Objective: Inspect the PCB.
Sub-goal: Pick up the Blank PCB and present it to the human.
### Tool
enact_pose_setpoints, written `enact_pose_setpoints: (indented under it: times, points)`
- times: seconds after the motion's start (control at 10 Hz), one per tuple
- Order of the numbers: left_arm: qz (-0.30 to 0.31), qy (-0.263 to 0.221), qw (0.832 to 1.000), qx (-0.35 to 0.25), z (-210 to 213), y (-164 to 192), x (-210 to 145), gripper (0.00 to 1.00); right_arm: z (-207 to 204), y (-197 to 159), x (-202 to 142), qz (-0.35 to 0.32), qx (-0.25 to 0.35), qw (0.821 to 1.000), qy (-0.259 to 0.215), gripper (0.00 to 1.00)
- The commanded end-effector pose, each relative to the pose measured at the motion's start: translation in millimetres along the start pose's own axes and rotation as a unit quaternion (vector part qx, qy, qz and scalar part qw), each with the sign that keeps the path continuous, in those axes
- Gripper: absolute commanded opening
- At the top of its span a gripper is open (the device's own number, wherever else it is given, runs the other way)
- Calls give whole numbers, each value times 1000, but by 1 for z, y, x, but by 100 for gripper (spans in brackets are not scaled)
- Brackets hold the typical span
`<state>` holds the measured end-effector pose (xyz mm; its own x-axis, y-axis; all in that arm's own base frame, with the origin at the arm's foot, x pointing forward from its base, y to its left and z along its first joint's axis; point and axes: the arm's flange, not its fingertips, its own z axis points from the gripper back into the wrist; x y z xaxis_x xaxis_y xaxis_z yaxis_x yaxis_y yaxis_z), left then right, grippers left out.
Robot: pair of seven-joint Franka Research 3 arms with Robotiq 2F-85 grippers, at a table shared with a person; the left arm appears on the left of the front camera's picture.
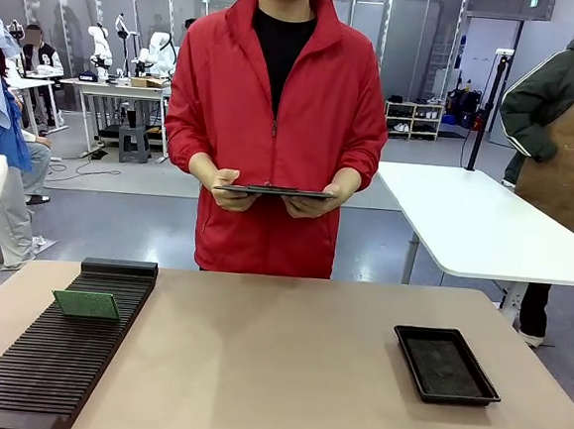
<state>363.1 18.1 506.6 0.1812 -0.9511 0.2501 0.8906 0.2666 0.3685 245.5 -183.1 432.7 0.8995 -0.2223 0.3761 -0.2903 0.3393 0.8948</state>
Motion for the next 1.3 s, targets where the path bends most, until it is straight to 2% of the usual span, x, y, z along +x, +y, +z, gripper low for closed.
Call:
enact_pose_setpoints:
  times: [0.0, 0.1, 0.4, 0.7, 0.9, 1.2]
  points:
    - [-52, 13, 998, 17, -34, 23, 12, 100, 1, 0, 0, 3, 5, 1000, -3, 100]
    - [-61, 15, 998, 8, -45, 30, 18, 100, 1, 0, 0, 3, 5, 1000, -3, 100]
    - [-74, 64, 995, 18, -80, 49, 29, 100, 1, 0, 0, 3, 5, 1000, -3, 100]
    - [-89, 57, 994, -18, -110, 70, 38, 100, 1, 0, 0, 3, 5, 1000, -3, 100]
    - [-81, 78, 994, -14, -135, 73, 38, 100, 1, 0, 0, 3, 5, 1000, -3, 100]
    - [-100, 87, 991, -6, -169, 69, 35, 100, 1, 0, 0, 3, 5, 1000, -3, 100]
